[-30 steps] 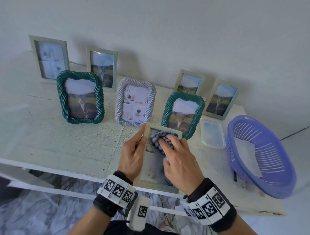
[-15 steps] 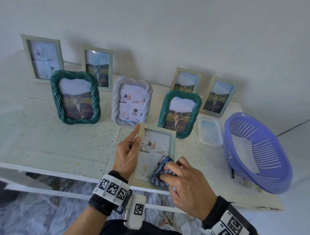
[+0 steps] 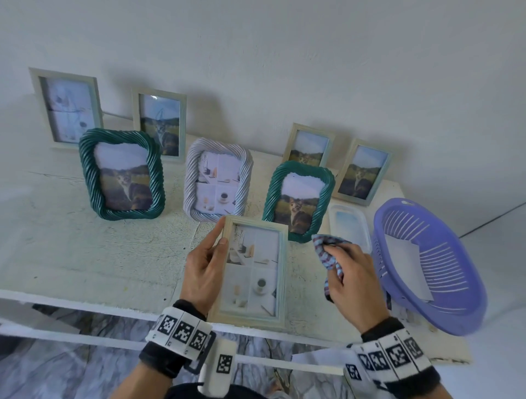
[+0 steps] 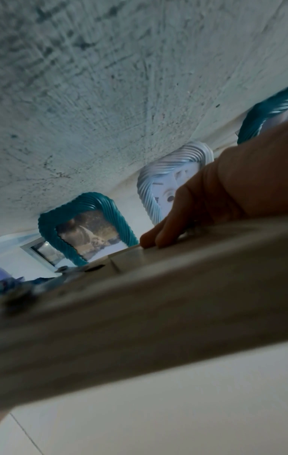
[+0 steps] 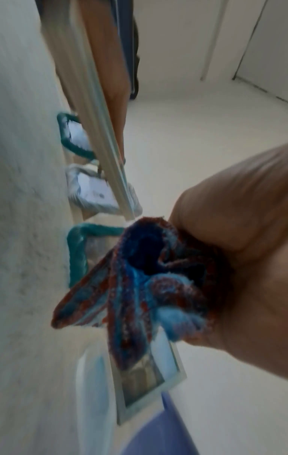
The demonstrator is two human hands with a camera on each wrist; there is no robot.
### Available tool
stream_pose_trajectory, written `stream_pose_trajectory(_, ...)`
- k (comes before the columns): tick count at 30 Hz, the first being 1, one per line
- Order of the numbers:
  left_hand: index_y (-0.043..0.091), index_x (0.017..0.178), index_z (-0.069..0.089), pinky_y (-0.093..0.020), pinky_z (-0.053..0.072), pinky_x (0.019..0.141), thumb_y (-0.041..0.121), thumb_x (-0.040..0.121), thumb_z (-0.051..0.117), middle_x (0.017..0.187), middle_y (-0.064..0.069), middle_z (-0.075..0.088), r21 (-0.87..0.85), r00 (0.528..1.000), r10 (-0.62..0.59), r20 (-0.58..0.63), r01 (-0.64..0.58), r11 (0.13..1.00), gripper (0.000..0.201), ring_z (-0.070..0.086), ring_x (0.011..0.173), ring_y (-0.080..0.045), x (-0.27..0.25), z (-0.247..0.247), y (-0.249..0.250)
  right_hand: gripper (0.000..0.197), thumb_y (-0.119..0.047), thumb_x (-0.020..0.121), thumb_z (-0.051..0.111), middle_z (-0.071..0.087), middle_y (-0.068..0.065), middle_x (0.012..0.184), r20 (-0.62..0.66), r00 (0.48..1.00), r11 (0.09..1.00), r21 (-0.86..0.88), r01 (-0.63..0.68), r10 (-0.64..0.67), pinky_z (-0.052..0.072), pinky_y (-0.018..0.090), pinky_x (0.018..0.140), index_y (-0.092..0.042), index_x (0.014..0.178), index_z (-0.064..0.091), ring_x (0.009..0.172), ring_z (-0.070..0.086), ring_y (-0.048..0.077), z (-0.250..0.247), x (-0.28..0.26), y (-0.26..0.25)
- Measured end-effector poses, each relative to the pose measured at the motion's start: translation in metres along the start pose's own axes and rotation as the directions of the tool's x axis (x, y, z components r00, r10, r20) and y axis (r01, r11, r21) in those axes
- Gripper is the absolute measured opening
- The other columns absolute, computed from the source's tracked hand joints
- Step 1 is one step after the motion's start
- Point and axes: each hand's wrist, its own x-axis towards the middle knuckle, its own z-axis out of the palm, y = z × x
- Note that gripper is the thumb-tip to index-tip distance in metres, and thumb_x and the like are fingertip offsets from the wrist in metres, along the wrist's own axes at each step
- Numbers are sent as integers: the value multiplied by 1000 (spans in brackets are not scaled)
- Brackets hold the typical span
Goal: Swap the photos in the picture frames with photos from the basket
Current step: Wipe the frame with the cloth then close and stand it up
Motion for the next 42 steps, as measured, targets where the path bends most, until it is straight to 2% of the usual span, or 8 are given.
stream_pose_trajectory(9, 51, 135, 48, -39, 37, 72, 54, 87, 51, 85, -6, 52, -100, 998, -42, 43, 46, 994, 48, 45, 79, -21, 5, -4, -13, 48, -27, 89, 52, 38, 24, 139, 84, 935, 920, -227, -319, 345, 29, 45, 105, -6, 132, 50, 124, 34, 45, 22, 95, 42)
stream_pose_trajectory(16, 38, 138, 50, -30, 26, 56, 20, 103, 46, 63, -7, 34, -46, 1000, -27, -8, 27, 999, 40, 28, 58, -19, -5, -5, -10, 57, -17, 96, 42, 12, 14, 160, 262, 849, 882, -251, -399, 458, 25, 48, 114, -12, 150, 24, 140, 20, 45, 54, 123, 73)
stream_pose_trajectory(27, 46, 135, 50, -40, 41, 63, 55, 87, 49, 77, -16, 56, -129, 999, -48, -2, 47, 990, 49, 48, 71, -23, 4, -3, 1, 43, -26, 97, 49, 50, 17, 130, 36, 976, 974, 71, -217, 215, 38, 44, 102, -9, 136, 45, 122, 44, 34, 21, 55, 18)
stream_pose_trajectory(29, 40, 128, 52, -40, 41, 60, 50, 90, 50, 74, -33, 55, -141, 999, -50, 0, 49, 989, 39, 49, 68, -26, 6, 1, 4, 35, -26, 99, 49, 60, 9, 117, 110, 960, 849, 447, -280, 259, 48, 39, 92, -8, 129, 53, 107, 58, 27, 12, 34, -4)
stream_pose_trajectory(31, 29, 121, 51, -33, 39, 54, 35, 98, 51, 66, -27, 56, -159, 999, -50, -11, 48, 986, 23, 47, 58, -22, 7, 6, 10, 33, -28, 98, 48, 67, 11, 103, 376, 887, 435, 775, -459, 267, 55, 38, 78, -6, 122, 58, 91, 67, 28, 9, 18, -27)
stream_pose_trajectory(35, 12, 115, 47, -19, 37, 49, 15, 101, 46, 58, 3, 60, -166, 997, -61, 37, 66, 984, 14, 45, 50, -6, 6, 19, 18, 47, -33, 96, 47, 69, 16, 100, 644, 762, -223, 753, -619, 60, 55, 45, 78, -3, 130, 55, 87, 67, 29, 18, 1, -52)
stream_pose_trajectory(38, 17, 126, 46, -23, 51, 74, 42, 95, 55, 92, 2, 72, -144, 982, -121, 145, 142, 979, 40, 66, 80, -6, 1, 24, 22, 49, -39, 103, 37, 53, 22, 137, 595, 804, -354, 748, -561, -16, 34, 60, 108, -9, 141, 45, 128, 49, 40, 22, -5, -59)
stream_pose_trajectory(42, 32, 150, 24, -20, 42, 99, 73, 71, 57, 142, 20, 40, -31, 883, -237, 405, 273, 962, 94, 49, 120, 8, -7, 28, 26, 42, -37, 103, 35, 60, 18, 129, 486, 874, -226, 849, -478, -25, 47, 51, 96, -17, 132, 57, 119, 57, 36, 18, -6, -67)
